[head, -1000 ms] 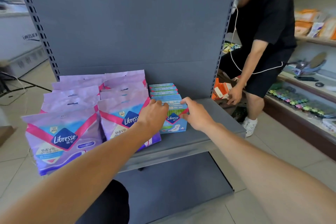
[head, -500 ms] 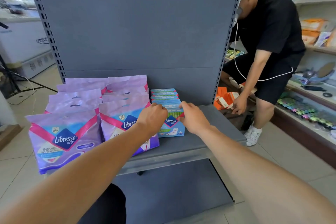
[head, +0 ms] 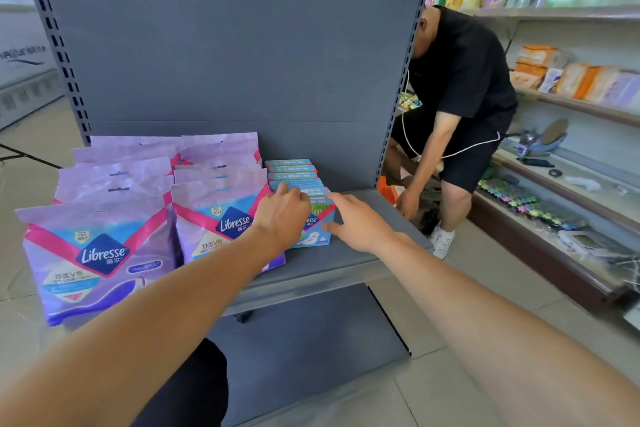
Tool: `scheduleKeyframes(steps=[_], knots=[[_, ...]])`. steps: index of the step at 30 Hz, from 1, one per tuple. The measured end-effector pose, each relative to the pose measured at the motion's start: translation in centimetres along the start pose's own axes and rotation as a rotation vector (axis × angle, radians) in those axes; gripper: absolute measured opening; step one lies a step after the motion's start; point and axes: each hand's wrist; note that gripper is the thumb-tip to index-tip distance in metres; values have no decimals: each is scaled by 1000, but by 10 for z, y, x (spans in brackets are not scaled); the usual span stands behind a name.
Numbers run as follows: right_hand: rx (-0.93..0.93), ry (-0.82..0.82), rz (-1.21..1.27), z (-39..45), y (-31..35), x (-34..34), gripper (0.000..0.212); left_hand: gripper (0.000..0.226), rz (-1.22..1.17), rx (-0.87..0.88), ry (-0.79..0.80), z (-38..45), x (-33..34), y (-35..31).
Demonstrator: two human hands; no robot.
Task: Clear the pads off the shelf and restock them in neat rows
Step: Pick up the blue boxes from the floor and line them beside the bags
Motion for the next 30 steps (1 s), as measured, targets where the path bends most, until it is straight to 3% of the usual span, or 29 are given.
scheduleKeyframes(steps=[6, 12, 20, 25, 30], knots=[[112, 5, -56, -39, 2, -4, 65, 47, -88, 123, -89, -15, -1, -15], [277, -16, -64, -92, 0, 7, 65, 52, -369, 360, -7, -49, 7, -42], [603, 17, -75, -205, 3, 53, 59, 49, -308, 597, 168, -98, 34, -80], [742, 32, -110, -264, 15, 94, 53, 37, -261, 688, 197, -132, 50, -102], [829, 117, -93, -317, 9, 144, 56, 51, -288, 710, 270, -167, 89, -130]])
Point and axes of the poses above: each hand's wrist, its own z-axis towards the middle knuckle, its own x-axis out of the palm, y = z × x, and after that the axes turned 4 degrees about y, right-handed
